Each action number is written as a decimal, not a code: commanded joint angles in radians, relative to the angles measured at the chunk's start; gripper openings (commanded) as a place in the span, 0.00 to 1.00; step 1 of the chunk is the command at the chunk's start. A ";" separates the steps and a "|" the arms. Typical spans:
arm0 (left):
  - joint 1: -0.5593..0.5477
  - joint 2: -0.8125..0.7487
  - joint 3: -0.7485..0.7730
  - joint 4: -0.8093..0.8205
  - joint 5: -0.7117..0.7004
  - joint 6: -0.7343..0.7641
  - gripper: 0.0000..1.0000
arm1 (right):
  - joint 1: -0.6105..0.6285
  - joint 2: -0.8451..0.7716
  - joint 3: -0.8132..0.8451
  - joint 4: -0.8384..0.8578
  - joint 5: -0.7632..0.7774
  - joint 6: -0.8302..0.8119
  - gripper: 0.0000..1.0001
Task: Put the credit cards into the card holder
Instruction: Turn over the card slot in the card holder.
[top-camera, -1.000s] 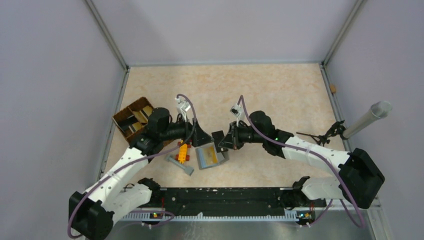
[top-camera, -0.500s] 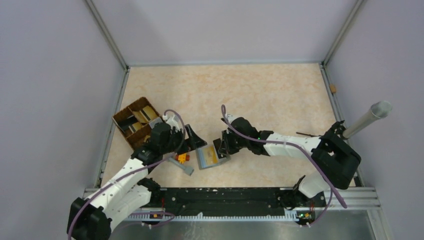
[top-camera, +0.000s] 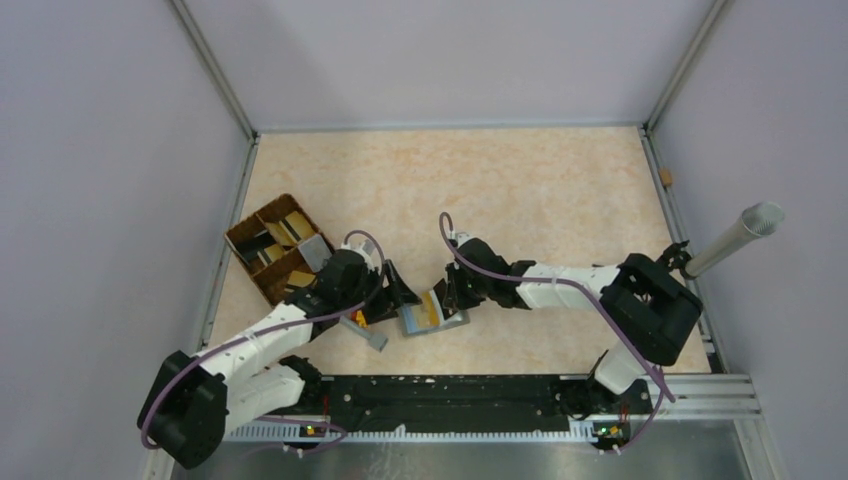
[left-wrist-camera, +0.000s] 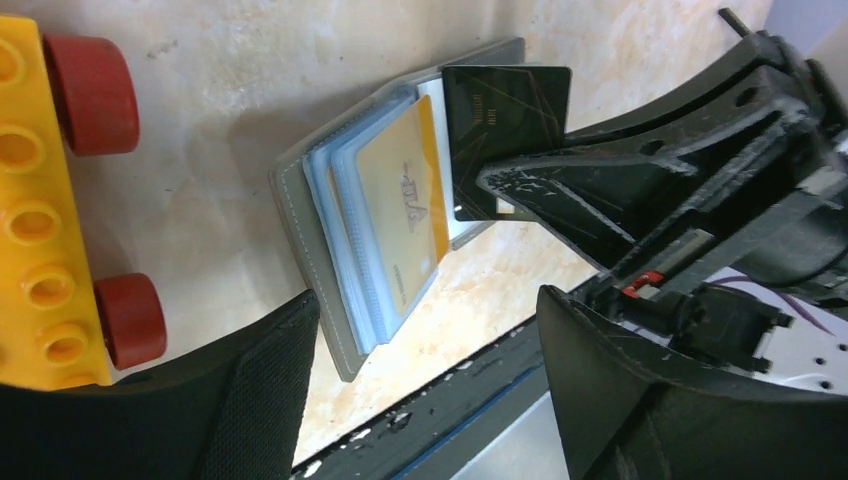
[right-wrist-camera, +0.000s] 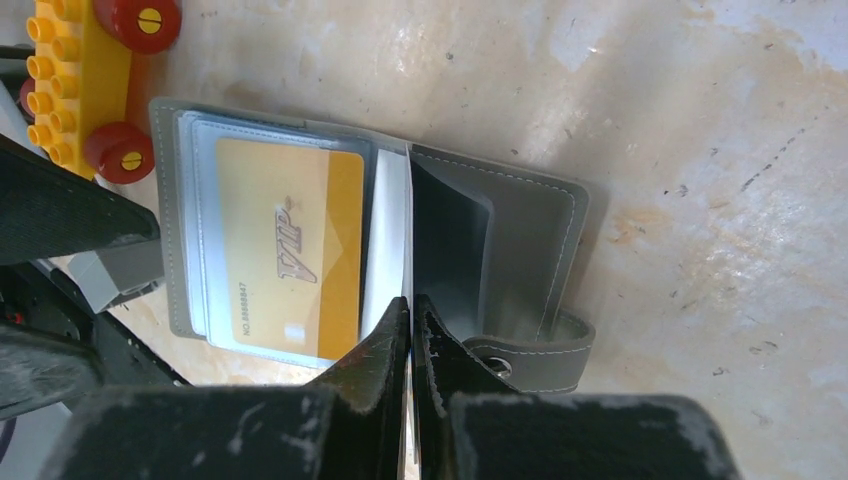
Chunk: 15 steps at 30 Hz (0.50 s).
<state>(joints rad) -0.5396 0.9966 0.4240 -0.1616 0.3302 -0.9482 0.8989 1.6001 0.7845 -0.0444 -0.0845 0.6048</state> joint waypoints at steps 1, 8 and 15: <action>-0.033 0.039 -0.012 0.075 -0.023 -0.051 0.72 | -0.003 0.039 -0.040 -0.028 0.038 0.007 0.00; -0.058 0.023 -0.029 -0.001 -0.105 -0.089 0.60 | -0.010 0.054 -0.047 -0.022 0.038 0.015 0.00; -0.060 -0.029 -0.006 -0.130 -0.194 -0.071 0.61 | -0.021 0.056 -0.050 -0.021 0.034 0.014 0.00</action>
<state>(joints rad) -0.5961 0.9962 0.3985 -0.2211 0.2096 -1.0225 0.8917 1.6135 0.7723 -0.0013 -0.0887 0.6331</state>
